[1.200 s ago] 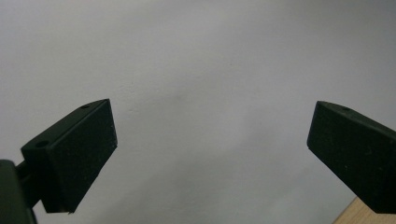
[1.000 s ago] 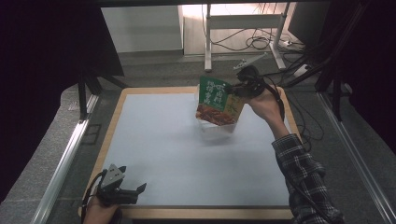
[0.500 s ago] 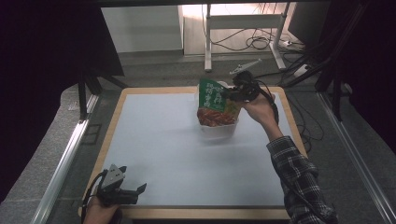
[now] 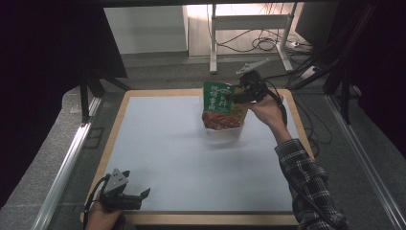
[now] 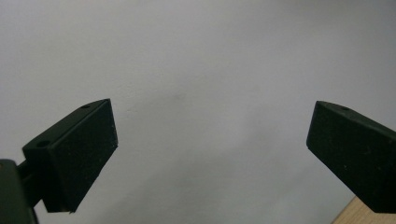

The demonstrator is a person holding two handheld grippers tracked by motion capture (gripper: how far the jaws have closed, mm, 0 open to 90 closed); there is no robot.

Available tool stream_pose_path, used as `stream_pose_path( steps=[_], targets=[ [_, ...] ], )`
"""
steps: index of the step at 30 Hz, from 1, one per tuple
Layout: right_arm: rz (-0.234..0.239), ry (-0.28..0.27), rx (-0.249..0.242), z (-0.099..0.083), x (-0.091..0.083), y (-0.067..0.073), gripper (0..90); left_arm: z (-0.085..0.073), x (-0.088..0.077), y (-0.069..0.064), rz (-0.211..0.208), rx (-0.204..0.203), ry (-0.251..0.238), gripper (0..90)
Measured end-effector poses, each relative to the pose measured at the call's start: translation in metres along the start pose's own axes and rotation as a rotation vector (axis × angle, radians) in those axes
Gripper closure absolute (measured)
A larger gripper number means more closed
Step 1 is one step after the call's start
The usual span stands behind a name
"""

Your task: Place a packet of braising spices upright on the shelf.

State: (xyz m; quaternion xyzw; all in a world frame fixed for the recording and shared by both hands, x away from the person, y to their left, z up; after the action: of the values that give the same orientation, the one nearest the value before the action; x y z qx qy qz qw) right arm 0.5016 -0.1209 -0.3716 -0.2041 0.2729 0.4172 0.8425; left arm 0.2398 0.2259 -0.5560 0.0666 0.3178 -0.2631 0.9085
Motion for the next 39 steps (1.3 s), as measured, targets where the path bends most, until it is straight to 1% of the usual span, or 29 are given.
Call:
stream_pose_path(
  steps=[1,2,4,5,6,8,9,12,13,14,17,18,22,23,28,29,30,31,32,34,36,39],
  targets=[
    [0.0,0.0,0.0,0.0,0.0,0.0,45.1,0.0,0.0,0.0,0.001,0.0,0.001,1.8],
    [0.002,-0.008,0.003,0.001,-0.002,-0.001,41.6,0.0,0.0,-0.001,0.0,0.0,0.001,1.8],
    [0.001,-0.012,0.014,0.002,-0.003,-0.002,38.0,0.0,0.0,0.0,0.001,0.003,0.003,1.8],
    [0.001,-0.012,0.014,0.002,-0.003,-0.002,38.0,0.0,0.0,0.0,0.001,0.003,0.003,1.8],
    [-0.005,-0.018,0.019,0.002,-0.005,-0.003,35.0,0.0,0.0,0.0,0.002,0.005,0.004,1.9],
    [-0.009,-0.029,0.023,0.002,-0.006,-0.004,32.3,0.0,0.0,0.0,0.002,0.006,0.004,2.0],
    [-0.009,-0.029,0.023,0.002,-0.006,-0.004,32.3,0.0,0.0,0.0,0.002,0.006,0.004,2.0],
    [-0.016,-0.049,0.04,0.004,-0.009,-0.006,26.2,0.0,0.0,-0.001,0.002,0.007,0.006,2.0],
    [-0.016,-0.049,0.04,0.004,-0.009,-0.006,26.2,0.0,0.0,-0.001,0.002,0.007,0.006,2.0],
    [-0.007,-0.055,0.046,0.005,-0.011,-0.007,23.3,0.0,0.0,-0.001,0.002,0.007,0.006,2.1],
    [-0.005,-0.059,0.04,0.005,-0.012,-0.007,21.1,0.0,0.0,-0.001,0.001,0.006,0.006,2.1],
    [0.001,-0.063,0.038,0.006,-0.013,-0.006,17.7,0.0,0.0,-0.001,0.001,0.006,0.006,2.1],
    [-0.01,-0.07,0.042,0.006,-0.016,-0.007,14.5,0.0,0.0,-0.001,0.001,0.007,0.007,2.1],
    [-0.015,-0.076,0.051,0.006,-0.018,-0.008,11.6,0.0,0.0,-0.001,0.001,0.008,0.007,2.1],
    [-0.006,-0.082,0.075,0.006,-0.022,-0.01,8.3,0.0,0.0,-0.001,0.001,0.01,0.008,2.1],
    [-0.009,-0.085,0.085,0.006,-0.023,-0.011,6.8,0.0,0.0,-0.001,0.001,0.01,0.008,2.2],
    [-0.021,-0.082,0.111,0.004,-0.026,-0.012,5.5,0.0,0.001,-0.001,0.0,0.01,0.008,2.2],
    [-0.03,-0.08,0.118,0.003,-0.026,-0.012,4.3,0.0,0.001,-0.001,0.0,0.011,0.008,2.2],
    [-0.03,-0.08,0.118,0.003,-0.026,-0.012,4.3,0.0,0.001,-0.001,0.0,0.011,0.009,2.2],
    [-0.069,-0.073,0.129,-0.001,-0.028,-0.015,1.6,0.0,0.001,-0.001,0.001,0.012,0.01,2.2],
    [-0.085,-0.069,0.129,-0.004,-0.029,-0.016,0.5,0.0,0.001,-0.001,0.0,0.012,0.01,2.2],
    [-0.085,-0.062,0.131,-0.009,-0.031,-0.016,0.4,0.0,0.001,-0.001,0.0,0.012,0.01,2.2]
  ],
)
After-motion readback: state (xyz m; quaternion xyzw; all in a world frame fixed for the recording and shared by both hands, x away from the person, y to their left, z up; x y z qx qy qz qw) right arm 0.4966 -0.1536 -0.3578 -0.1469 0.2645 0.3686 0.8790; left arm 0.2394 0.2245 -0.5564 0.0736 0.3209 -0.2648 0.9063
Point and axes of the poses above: each handheld gripper's, and its own axes: x roughly forward along the jaws, z roughly out of its top, y roughly to its left, the point moved 5 cm from there along x, roughly forward along the jaws, and after that the axes turned 3 degrees about -x, right-handed, at the moved point
